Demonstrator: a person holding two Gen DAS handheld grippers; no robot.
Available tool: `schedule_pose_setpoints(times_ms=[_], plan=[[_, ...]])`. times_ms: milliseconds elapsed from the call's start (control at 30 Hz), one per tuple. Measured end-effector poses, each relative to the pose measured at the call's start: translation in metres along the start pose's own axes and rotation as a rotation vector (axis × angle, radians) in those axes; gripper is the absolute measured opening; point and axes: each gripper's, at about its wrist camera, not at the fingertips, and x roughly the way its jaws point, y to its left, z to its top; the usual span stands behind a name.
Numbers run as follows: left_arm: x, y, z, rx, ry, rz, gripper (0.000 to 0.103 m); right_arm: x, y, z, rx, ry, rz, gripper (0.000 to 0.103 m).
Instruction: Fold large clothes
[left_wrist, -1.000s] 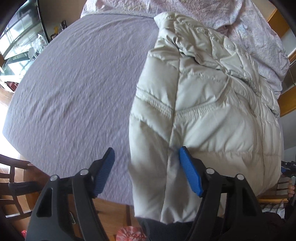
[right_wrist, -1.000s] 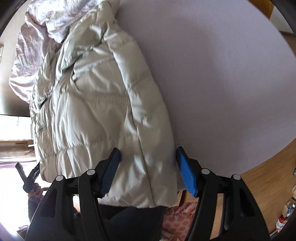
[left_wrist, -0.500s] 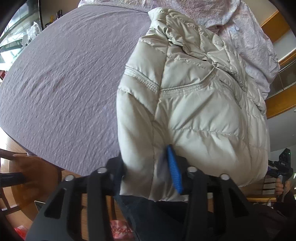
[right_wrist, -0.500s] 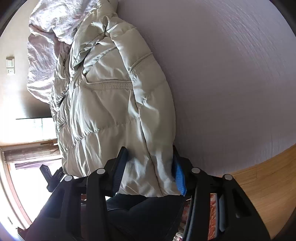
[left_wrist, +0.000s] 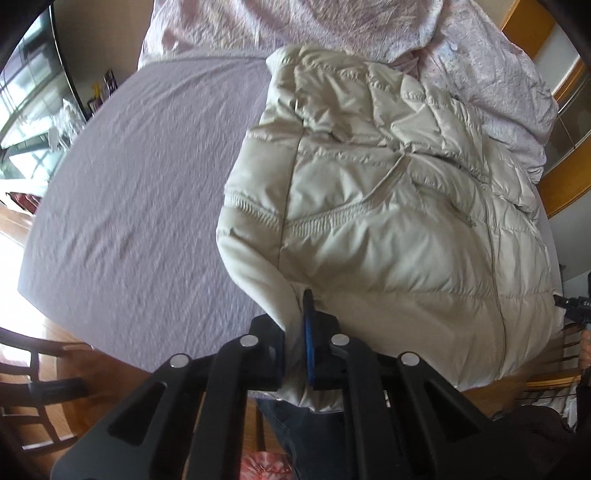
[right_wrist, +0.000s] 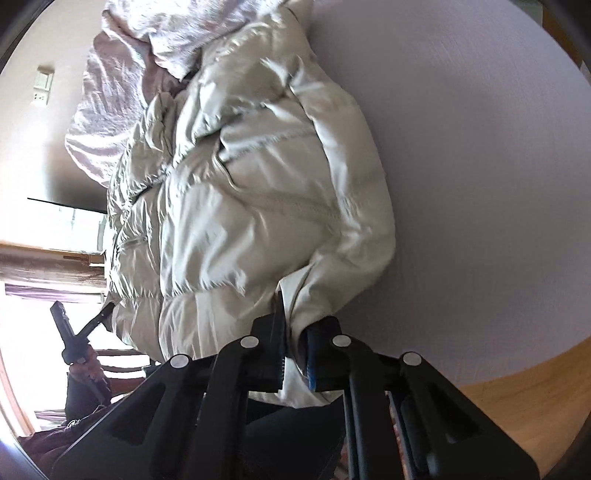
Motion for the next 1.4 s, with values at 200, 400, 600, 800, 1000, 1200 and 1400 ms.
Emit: schedule_pose_setpoints(times_ms=[200, 400, 600, 800, 1000, 1200, 1400], plan=[[-0.021, -0.008, 0.024, 0.012, -0.061, 0.022, 0.008, -0.018, 0.012, 0.019, -0.039, -0.07, 0.007, 0.008], [-0.05, -0.025, 0.061, 0.05, -0.174, 0.043, 0.008, -0.047, 0.03, 0.042, -0.076, -0.18, 0.031, 0.008], [-0.065, -0.036, 0.106, 0.051, -0.268, 0.069, 0.008, -0.06, 0.052, 0.074, -0.097, -0.272, 0.005, 0.008], [-0.06, -0.043, 0.148, 0.046, -0.304, 0.101, 0.008, -0.06, 0.06, 0.103, -0.106, -0.324, -0.048, 0.008], [-0.052, -0.052, 0.183, 0.039, -0.322, 0.122, 0.008, -0.052, 0.072, 0.131, -0.133, -0.366, -0.141, 0.008], [-0.048, -0.054, 0.22, 0.013, -0.345, 0.12, 0.008, -0.058, 0.093, 0.165, -0.141, -0.458, -0.195, 0.008], [-0.026, -0.052, 0.25, -0.021, -0.33, 0.124, 0.008, -0.039, 0.11, 0.195, -0.147, -0.496, -0.335, 0.008]])
